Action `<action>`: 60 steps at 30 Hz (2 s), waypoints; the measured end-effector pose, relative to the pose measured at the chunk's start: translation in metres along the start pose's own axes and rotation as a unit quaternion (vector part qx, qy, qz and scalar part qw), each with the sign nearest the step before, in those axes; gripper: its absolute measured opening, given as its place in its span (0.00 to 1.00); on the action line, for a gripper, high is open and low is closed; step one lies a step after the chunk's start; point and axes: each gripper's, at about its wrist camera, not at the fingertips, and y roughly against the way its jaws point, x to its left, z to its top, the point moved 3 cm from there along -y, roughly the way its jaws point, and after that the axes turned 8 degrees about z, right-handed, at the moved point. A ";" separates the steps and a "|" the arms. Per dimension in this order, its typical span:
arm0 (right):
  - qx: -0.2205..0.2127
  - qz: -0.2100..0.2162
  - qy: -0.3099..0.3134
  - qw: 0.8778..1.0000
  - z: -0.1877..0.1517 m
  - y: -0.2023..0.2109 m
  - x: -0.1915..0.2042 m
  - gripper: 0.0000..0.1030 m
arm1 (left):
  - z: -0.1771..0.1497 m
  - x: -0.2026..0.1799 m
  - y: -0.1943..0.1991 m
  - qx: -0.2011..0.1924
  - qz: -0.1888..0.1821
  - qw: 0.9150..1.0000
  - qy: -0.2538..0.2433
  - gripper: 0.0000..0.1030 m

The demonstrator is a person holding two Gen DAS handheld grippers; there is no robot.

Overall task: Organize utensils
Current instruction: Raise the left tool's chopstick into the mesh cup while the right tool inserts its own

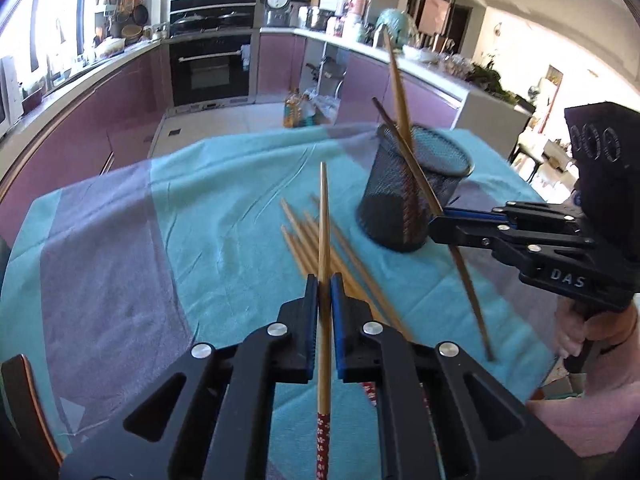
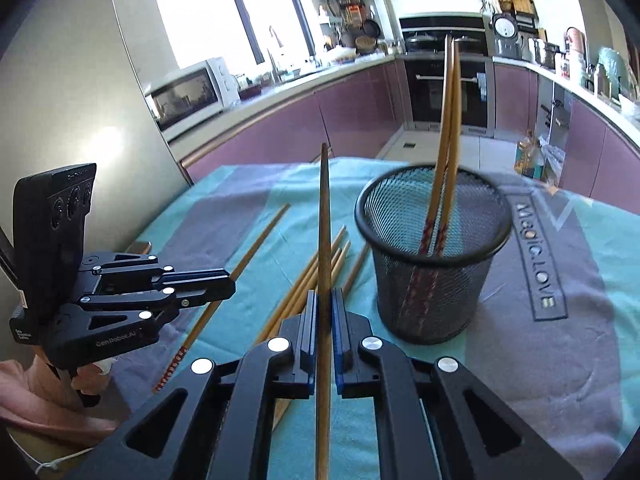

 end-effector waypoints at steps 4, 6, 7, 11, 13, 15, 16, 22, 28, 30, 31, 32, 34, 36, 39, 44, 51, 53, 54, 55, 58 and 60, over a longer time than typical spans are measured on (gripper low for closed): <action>-0.030 0.003 0.002 1.000 0.011 0.020 0.000 0.06 | 0.015 -0.004 0.024 -0.029 -0.026 0.999 0.000 0.07; -0.043 0.002 0.004 0.999 0.015 0.029 0.000 0.06 | 0.022 -0.005 0.036 -0.044 -0.039 0.998 0.001 0.07; -0.050 0.002 0.004 0.999 0.018 0.034 0.000 0.06 | 0.026 -0.006 0.042 -0.052 -0.044 0.998 0.001 0.07; -0.074 0.003 0.006 0.997 0.027 0.049 -0.001 0.06 | 0.040 -0.008 0.064 -0.082 -0.060 0.995 0.004 0.07; -0.084 0.003 0.007 0.996 0.032 0.057 -0.003 0.06 | 0.047 -0.009 0.073 -0.096 -0.070 0.993 0.006 0.07; -0.094 0.001 0.011 0.995 0.037 0.062 -0.003 0.06 | 0.054 -0.010 0.079 -0.107 -0.074 0.992 0.006 0.07; -0.099 0.001 0.013 0.995 0.040 0.066 -0.004 0.06 | 0.058 -0.011 0.082 -0.113 -0.075 0.991 0.008 0.07; -0.124 -0.006 0.023 0.992 0.059 0.083 -0.004 0.06 | 0.083 -0.021 0.090 -0.138 -0.083 0.987 0.013 0.07; -0.145 -0.017 0.038 0.989 0.080 0.102 -0.005 0.06 | 0.108 -0.030 0.100 -0.165 -0.094 0.982 0.015 0.07; -0.153 -0.023 0.043 0.987 0.086 0.107 -0.007 0.06 | 0.117 -0.033 0.104 -0.173 -0.098 0.980 0.015 0.07; -0.157 -0.026 0.045 0.986 0.089 0.111 -0.007 0.06 | 0.122 -0.035 0.106 -0.180 -0.098 0.979 0.014 0.07; -0.162 -0.030 0.046 0.985 0.092 0.113 -0.008 0.06 | 0.127 -0.037 0.109 -0.185 -0.099 0.978 0.013 0.07; -0.167 -0.033 0.047 0.984 0.097 0.115 -0.011 0.06 | 0.134 -0.041 0.111 -0.192 -0.102 0.976 0.011 0.07; -0.168 -0.038 0.048 0.984 0.101 0.113 -0.014 0.06 | 0.140 -0.046 0.109 -0.194 -0.103 0.975 0.009 0.07; -0.163 -0.042 0.044 0.985 0.103 0.107 -0.019 0.06 | 0.144 -0.052 0.100 -0.185 -0.094 0.978 0.010 0.07; -0.138 -0.050 0.033 0.989 0.100 0.086 -0.032 0.06 | 0.147 -0.058 0.075 -0.153 -0.083 0.985 0.008 0.07; -0.080 -0.047 0.019 0.995 0.088 0.058 -0.042 0.06 | 0.132 -0.067 0.045 -0.102 -0.081 0.991 -0.020 0.07; -0.064 -0.046 0.016 0.997 0.086 0.052 -0.043 0.06 | 0.131 -0.070 0.037 -0.088 -0.081 0.992 -0.029 0.07; -0.055 -0.044 0.013 0.997 0.084 0.048 -0.045 0.06 | 0.130 -0.071 0.034 -0.082 -0.080 0.993 -0.033 0.07; -0.043 -0.042 0.009 0.998 0.083 0.043 -0.047 0.06 | 0.128 -0.073 0.031 -0.075 -0.082 0.993 -0.037 0.07; -0.023 -0.039 -0.001 0.999 0.077 0.034 -0.053 0.06 | 0.129 -0.069 0.016 -0.058 -0.081 0.994 -0.040 0.07; -0.013 -0.038 -0.009 0.999 0.075 0.028 -0.057 0.06 | 0.129 -0.068 0.010 -0.054 -0.082 0.994 -0.037 0.07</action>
